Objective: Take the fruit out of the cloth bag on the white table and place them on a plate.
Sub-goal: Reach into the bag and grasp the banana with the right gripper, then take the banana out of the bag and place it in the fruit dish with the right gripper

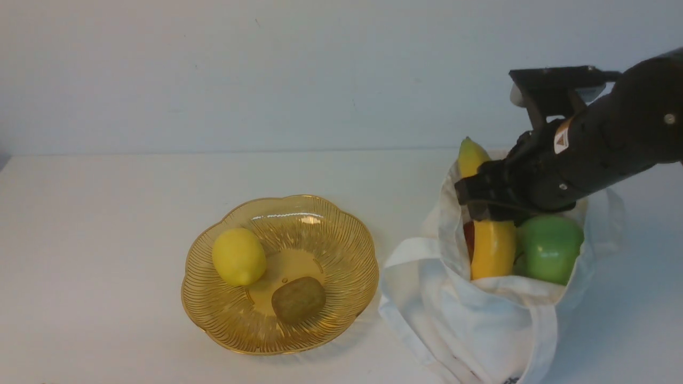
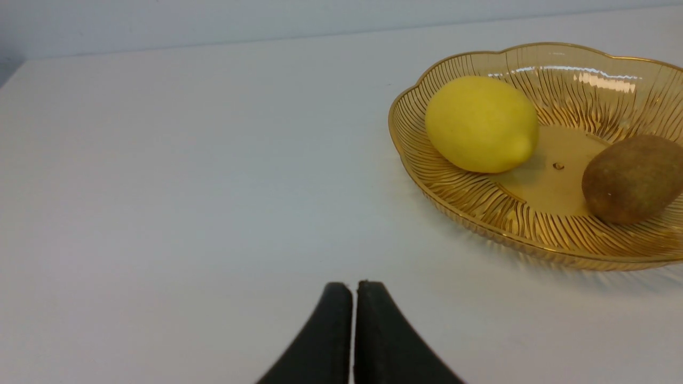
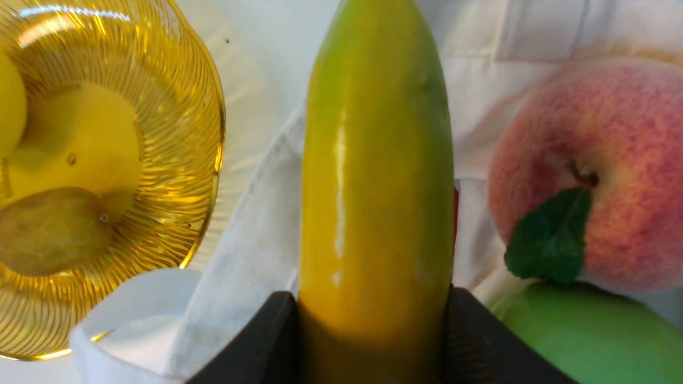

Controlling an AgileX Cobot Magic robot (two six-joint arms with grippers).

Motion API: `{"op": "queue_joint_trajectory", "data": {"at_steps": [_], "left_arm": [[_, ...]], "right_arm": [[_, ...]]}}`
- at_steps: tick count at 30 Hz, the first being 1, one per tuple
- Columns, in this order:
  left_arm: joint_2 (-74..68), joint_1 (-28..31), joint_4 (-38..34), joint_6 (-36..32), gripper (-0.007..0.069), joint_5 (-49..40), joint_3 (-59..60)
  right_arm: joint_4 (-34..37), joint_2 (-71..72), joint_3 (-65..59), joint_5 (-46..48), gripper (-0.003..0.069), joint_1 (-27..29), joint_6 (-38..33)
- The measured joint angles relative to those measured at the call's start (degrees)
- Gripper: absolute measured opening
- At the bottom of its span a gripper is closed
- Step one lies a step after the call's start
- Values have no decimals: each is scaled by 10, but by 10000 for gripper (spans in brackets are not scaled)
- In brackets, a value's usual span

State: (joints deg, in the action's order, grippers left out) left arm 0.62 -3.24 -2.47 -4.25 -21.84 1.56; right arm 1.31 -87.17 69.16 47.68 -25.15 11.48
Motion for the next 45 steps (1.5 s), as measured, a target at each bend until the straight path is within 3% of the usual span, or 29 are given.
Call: {"op": "queue_joint_trajectory", "data": {"at_steps": [6, 12, 18, 27, 45], "left_arm": [[0, 0, 0, 0, -8, 0, 0], [0, 0, 0, 0, -8, 0, 0], [0, 0, 0, 0, -8, 0, 0], [0, 0, 0, 0, -8, 0, 0], [0, 0, 0, 0, -8, 0, 0]], "right_arm": [[0, 61, 0, -13, 313, 0, 0], [14, 121, 0, -100, 313, -6, -2], [52, 125, 34, -155, 313, -69, -50], [93, -12, 94, -168, 313, -135, -62], [145, -226, 124, -112, 325, -140, -88]]}}
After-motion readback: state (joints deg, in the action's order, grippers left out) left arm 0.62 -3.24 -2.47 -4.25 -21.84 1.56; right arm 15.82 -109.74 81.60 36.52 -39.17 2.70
